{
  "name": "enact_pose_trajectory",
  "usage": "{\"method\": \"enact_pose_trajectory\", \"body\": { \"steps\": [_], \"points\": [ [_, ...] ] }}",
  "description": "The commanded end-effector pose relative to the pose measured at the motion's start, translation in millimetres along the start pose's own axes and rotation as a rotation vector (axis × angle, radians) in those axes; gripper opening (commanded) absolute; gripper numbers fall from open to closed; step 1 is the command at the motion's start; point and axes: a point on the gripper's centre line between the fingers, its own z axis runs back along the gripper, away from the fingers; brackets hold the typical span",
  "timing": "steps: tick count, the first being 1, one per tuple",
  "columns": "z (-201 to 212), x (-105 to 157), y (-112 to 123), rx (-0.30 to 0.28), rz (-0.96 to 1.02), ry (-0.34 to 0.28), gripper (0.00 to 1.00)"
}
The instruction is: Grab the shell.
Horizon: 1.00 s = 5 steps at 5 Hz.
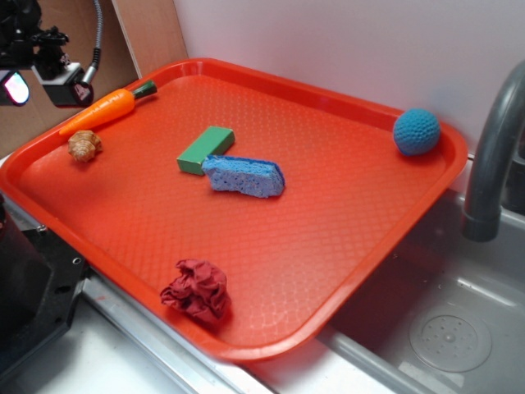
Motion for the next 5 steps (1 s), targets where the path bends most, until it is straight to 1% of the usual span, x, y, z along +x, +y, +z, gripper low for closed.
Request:
{"method": "enact_pose_trajectory", "body": {
  "steps": [1, 2, 3, 4, 5],
  "points": [
    [-35.0, 16.0, 7.6, 0.052, 0.242, -0.067, 1.00],
    [-50.2, 14.8, 11.9, 0.099, 0.282, -0.050, 1.00],
    [-58.5, 12.2, 25.8, 0.120, 0.310, -0.020, 1.00],
    [-63.5, 9.5, 33.3, 0.128, 0.299, 0.025, 1.00],
    [-72.1, 9.6, 36.0, 0.145, 0.273, 0.031, 1.00]
  ]
}}
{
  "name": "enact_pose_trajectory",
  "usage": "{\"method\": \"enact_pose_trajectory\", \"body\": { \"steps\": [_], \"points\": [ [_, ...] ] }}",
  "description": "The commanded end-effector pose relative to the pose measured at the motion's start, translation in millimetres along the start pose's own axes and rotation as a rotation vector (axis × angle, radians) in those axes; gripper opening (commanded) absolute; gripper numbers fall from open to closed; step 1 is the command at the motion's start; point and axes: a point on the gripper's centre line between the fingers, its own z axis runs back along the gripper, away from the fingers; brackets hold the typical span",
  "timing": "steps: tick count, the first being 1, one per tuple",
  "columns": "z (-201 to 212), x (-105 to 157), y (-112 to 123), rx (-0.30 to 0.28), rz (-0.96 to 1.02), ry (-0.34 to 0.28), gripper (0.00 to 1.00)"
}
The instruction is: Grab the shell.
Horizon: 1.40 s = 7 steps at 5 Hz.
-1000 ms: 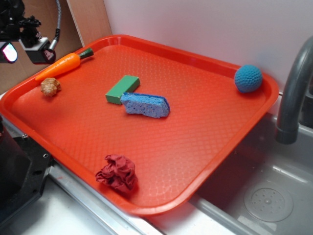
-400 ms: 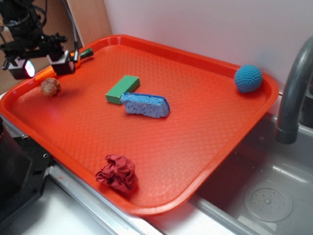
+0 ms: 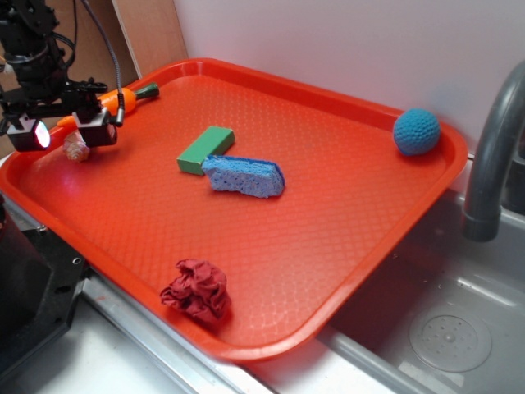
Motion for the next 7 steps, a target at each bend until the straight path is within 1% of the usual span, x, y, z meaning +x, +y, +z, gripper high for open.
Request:
{"method": "enact_pose_trajectory", "body": {
  "steps": [1, 2, 3, 4, 5, 6, 7],
  "points": [
    [-4.6, 2.5, 3.0, 0.017, -0.080, -0.046, 1.00],
    [-4.1, 0.3, -2.8, 0.012, -0.137, -0.054, 0.00],
    [15.7, -6.5, -11.9, -0.129, -0.272, -0.020, 0.00],
    [59.0, -21.7, -23.3, -0.212, -0.417, -0.027, 0.00],
    [105.5, -45.8, -31.7, -0.217, -0.577, -0.080, 0.00],
    [132.0, -63.5, -33.5, -0.249, -0.682, -0.098, 0.00],
    [148.0, -73.4, -33.3, -0.291, -0.738, -0.127, 0.00]
  ]
}}
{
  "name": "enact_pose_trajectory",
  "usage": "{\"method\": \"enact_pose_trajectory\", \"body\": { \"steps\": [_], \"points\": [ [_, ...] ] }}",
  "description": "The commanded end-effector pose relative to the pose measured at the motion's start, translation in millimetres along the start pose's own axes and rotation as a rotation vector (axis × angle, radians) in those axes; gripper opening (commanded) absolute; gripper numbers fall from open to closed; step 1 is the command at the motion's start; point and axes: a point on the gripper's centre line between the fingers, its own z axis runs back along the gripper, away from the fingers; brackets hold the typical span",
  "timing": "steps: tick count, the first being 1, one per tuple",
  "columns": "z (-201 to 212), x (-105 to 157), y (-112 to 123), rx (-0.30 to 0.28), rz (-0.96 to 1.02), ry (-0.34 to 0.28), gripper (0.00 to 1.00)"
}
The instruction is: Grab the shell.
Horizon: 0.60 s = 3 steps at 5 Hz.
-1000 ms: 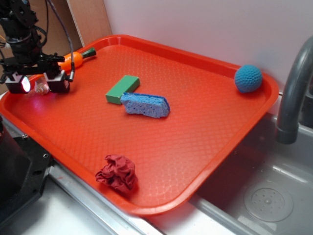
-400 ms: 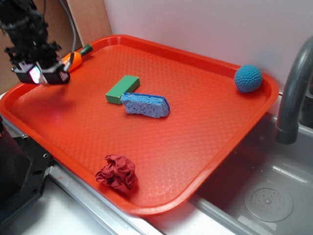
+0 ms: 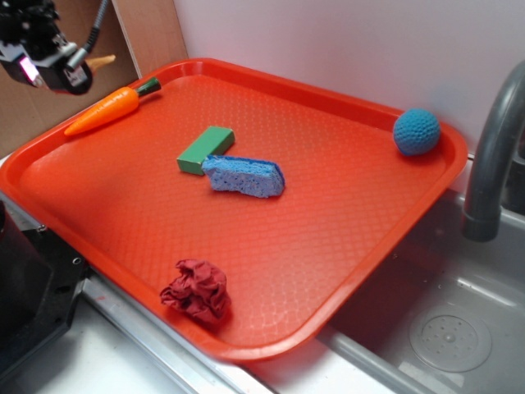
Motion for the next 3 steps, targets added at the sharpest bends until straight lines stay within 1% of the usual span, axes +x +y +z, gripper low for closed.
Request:
{"method": "enact_pose_trajectory", "body": {
  "steps": [1, 2, 3],
  "points": [
    [37.4, -17.3, -9.3, -0.028, -0.083, -0.129, 0.00],
    [34.7, -17.4, -9.4, -0.044, -0.074, -0.133, 0.00],
    [29.3, -11.8, -0.2, -0.010, -0.066, -0.123, 0.00]
  ]
}}
